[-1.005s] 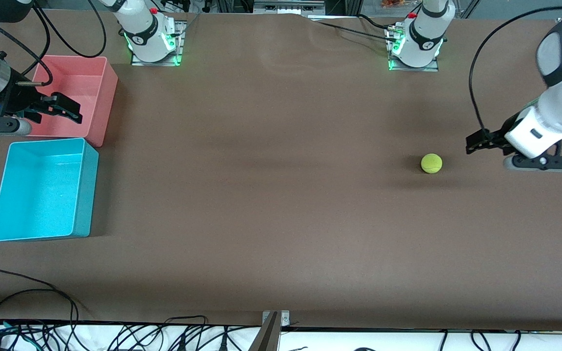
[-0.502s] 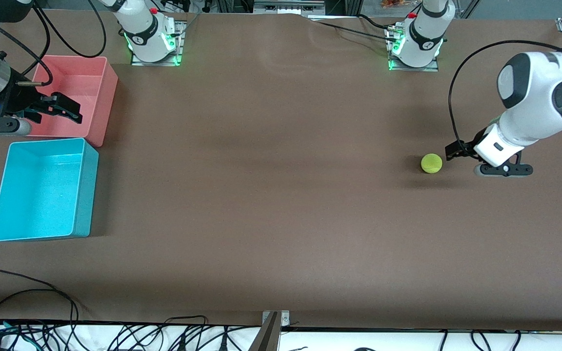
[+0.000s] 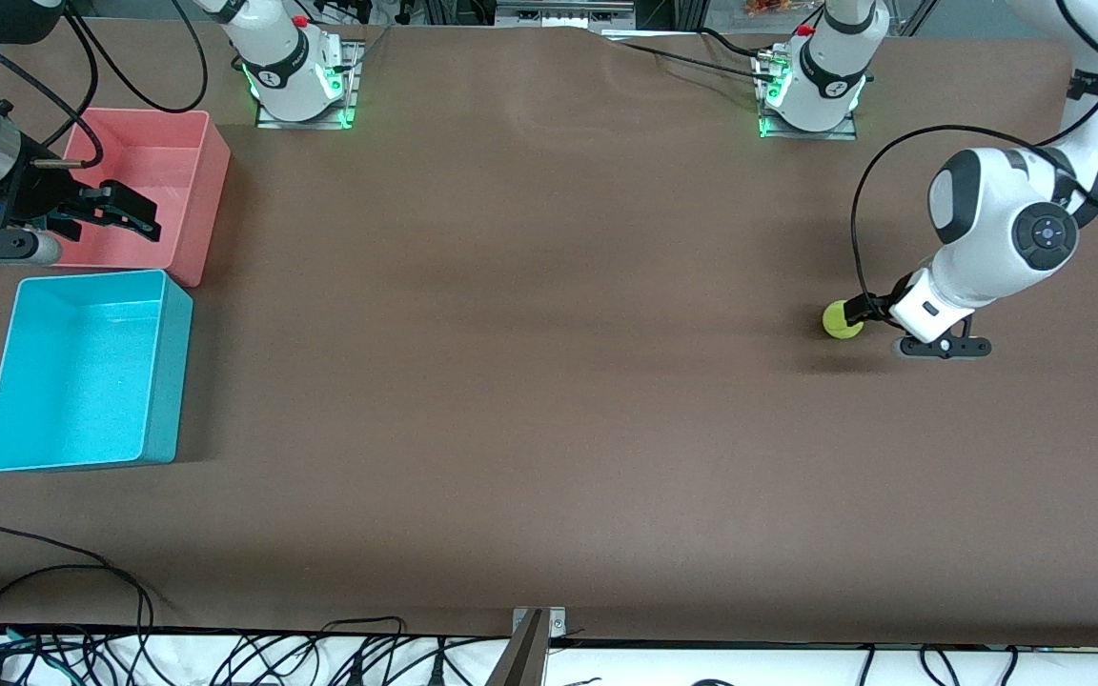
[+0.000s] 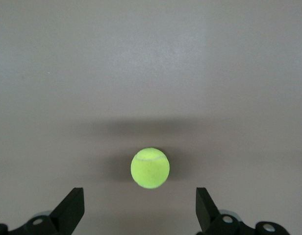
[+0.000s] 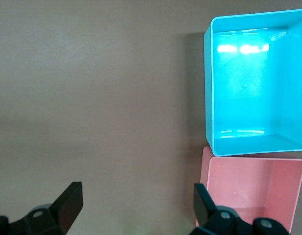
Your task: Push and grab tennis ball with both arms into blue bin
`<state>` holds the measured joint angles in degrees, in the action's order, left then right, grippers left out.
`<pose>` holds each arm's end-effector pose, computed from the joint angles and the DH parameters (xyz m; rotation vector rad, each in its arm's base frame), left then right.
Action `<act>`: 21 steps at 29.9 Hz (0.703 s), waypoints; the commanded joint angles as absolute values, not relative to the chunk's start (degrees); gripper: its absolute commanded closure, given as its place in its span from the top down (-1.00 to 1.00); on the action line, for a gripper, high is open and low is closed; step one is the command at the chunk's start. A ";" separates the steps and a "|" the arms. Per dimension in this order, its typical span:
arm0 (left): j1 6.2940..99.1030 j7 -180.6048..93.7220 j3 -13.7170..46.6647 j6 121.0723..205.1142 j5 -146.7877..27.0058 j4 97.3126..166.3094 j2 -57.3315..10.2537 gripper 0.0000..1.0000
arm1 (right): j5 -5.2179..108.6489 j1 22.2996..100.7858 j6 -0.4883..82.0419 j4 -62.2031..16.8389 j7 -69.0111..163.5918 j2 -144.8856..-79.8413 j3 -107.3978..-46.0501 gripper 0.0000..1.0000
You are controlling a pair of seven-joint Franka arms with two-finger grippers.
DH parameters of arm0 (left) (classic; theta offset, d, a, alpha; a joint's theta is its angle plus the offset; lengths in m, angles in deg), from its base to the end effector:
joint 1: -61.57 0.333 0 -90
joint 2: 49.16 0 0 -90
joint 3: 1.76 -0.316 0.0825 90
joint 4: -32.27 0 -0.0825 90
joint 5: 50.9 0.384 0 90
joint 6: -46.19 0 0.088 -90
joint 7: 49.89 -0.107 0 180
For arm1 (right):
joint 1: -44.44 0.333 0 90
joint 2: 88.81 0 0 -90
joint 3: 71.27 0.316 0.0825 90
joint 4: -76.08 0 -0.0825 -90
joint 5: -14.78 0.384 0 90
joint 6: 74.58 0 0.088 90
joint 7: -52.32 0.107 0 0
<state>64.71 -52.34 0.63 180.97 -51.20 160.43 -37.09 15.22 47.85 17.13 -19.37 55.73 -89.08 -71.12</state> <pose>0.5332 0.0068 0.2676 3.1229 -0.0395 -0.1478 0.5535 0.0352 0.5795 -3.1362 -0.0033 0.1103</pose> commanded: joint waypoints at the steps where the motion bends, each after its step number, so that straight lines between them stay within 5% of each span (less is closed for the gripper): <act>1: 65.18 -67.08 0.78 182.60 -51.25 161.47 -36.42 0.91 | 15.84 47.96 16.12 -18.14 54.96 -89.34 -71.27 1.00; 9: 66.41 -87.84 0.78 182.69 -51.25 161.39 -36.68 0.41 | 15.84 47.96 16.12 -18.14 54.96 -89.34 -71.27 1.00; 21: 66.85 -116.23 0.70 183.82 -43.70 161.38 -36.94 -0.64 | 15.84 47.87 16.12 -18.23 54.96 -89.34 -71.27 1.00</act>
<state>66.23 -106.07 0.53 182.55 -48.16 161.17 -36.06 15.22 47.85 17.10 -19.37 55.73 -89.08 -71.12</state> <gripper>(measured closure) 0.612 0.000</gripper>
